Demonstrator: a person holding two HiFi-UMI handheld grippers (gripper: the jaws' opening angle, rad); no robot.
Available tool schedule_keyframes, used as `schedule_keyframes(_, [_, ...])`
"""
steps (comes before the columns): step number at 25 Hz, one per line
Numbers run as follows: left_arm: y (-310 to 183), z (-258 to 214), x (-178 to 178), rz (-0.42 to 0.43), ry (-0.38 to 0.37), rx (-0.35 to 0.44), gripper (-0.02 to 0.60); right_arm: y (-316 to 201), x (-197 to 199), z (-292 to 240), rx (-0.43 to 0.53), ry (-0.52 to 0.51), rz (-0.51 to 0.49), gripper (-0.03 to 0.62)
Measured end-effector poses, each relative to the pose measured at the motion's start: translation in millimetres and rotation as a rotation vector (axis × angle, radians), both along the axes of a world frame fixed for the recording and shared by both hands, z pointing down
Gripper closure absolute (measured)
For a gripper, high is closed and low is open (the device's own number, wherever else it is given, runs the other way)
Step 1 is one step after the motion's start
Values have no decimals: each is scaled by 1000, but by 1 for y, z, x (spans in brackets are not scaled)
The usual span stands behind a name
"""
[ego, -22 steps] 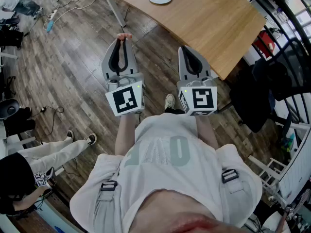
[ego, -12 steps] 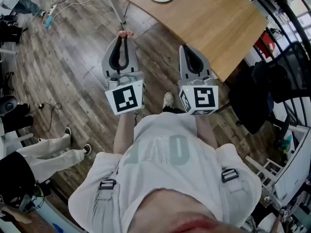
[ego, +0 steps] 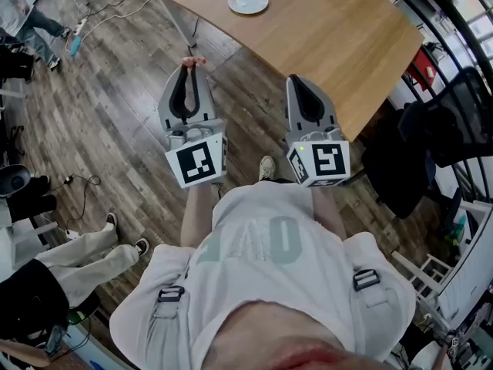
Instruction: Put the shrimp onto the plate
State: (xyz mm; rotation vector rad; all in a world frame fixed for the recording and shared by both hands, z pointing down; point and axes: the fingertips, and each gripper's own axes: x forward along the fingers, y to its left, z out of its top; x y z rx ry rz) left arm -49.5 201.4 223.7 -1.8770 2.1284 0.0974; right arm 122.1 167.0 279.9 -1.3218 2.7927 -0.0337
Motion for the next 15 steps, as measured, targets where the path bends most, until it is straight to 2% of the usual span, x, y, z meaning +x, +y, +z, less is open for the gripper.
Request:
schedule_keyframes(3, [-13,-5,-2,-19,-16,32,531,-17,8,-2,-1,-30,-4,574])
schedule_keyframes(9, [-27,-17,-5,-53,-32,66,531,-43,15,-7,27,-24,-10,574])
schedule_keyframes(15, [-26,-12,-5,-61,-25,44,531,-53,2,-5,19,-12,-51,574])
